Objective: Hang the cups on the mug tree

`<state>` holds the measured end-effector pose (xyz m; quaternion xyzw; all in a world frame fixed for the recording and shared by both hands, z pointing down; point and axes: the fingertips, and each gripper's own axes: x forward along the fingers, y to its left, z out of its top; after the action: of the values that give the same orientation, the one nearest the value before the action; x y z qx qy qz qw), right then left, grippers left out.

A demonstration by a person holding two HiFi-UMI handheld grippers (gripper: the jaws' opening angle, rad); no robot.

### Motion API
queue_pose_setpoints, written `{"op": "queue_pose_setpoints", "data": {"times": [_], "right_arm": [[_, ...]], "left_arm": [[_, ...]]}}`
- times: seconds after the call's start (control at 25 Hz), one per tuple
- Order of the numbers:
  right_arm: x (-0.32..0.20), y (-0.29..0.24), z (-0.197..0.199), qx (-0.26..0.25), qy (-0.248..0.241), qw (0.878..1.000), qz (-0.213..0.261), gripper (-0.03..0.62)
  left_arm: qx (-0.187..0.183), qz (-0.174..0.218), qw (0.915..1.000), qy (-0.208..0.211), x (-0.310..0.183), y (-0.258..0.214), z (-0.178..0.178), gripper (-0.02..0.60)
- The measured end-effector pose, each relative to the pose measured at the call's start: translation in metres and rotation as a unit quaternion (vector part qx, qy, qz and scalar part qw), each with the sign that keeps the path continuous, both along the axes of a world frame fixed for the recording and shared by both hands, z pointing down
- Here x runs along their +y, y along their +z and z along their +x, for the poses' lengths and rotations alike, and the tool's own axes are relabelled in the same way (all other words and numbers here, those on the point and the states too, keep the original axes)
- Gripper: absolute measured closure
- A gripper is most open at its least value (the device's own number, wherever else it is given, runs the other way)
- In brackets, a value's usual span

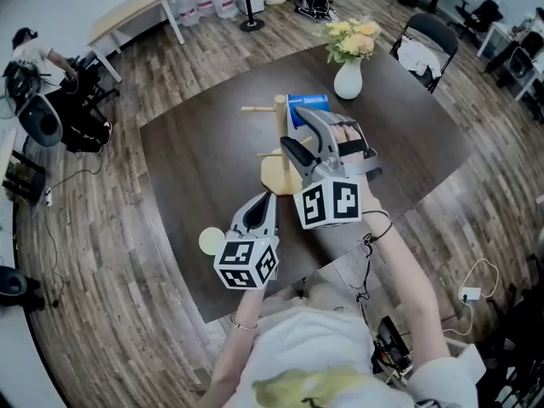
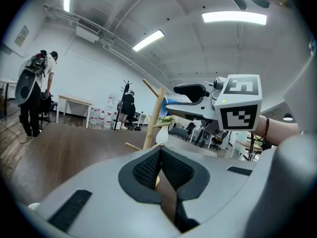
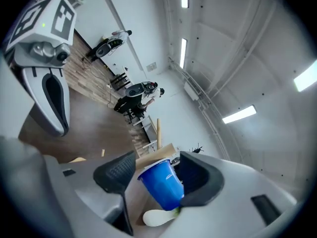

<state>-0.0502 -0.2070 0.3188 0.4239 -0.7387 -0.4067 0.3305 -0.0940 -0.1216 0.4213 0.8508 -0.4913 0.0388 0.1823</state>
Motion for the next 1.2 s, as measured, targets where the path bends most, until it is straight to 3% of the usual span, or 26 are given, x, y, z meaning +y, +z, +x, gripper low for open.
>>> {"op": "queue_pose_setpoints", "data": {"times": [0.08,0.24,0.44,0.68,0.8,0.96,1.2], "right_arm": [[0.005,-0.003,0.003,-0.012,0.006,1.0,0.01,0.383],[0.012,-0.005,0.008,-0.053,0.008,0.999,-0.001,0.454],[0.022,-0.003,0.013,-0.118,-0.006,0.993,-0.029,0.523],[0.037,0.008,0.03,-0.217,-0.016,0.972,-0.086,0.56],[0.042,0.025,0.039,-0.256,-0.023,0.958,-0.13,0.569],[0.053,0.049,0.055,-0.312,-0.03,0.928,-0.2,0.572],[0.065,0.096,0.086,-0.38,0.013,0.888,-0.259,0.572]], "left_arm": [[-0.001,0.001,1.0,0.002,0.001,0.0,-0.001,0.558],[-0.001,0.003,1.0,0.002,0.002,-0.001,0.0,0.558],[-0.002,0.005,1.0,0.0,0.001,-0.001,0.004,0.558],[-0.007,0.001,0.9999,-0.009,0.004,-0.002,0.011,0.558],[-0.007,-0.005,0.9999,-0.014,0.006,0.0,0.017,0.558],[-0.01,-0.011,0.9998,-0.015,0.01,0.004,0.03,0.558],[-0.015,-0.021,0.9995,-0.019,0.014,0.013,0.041,0.558]]}}
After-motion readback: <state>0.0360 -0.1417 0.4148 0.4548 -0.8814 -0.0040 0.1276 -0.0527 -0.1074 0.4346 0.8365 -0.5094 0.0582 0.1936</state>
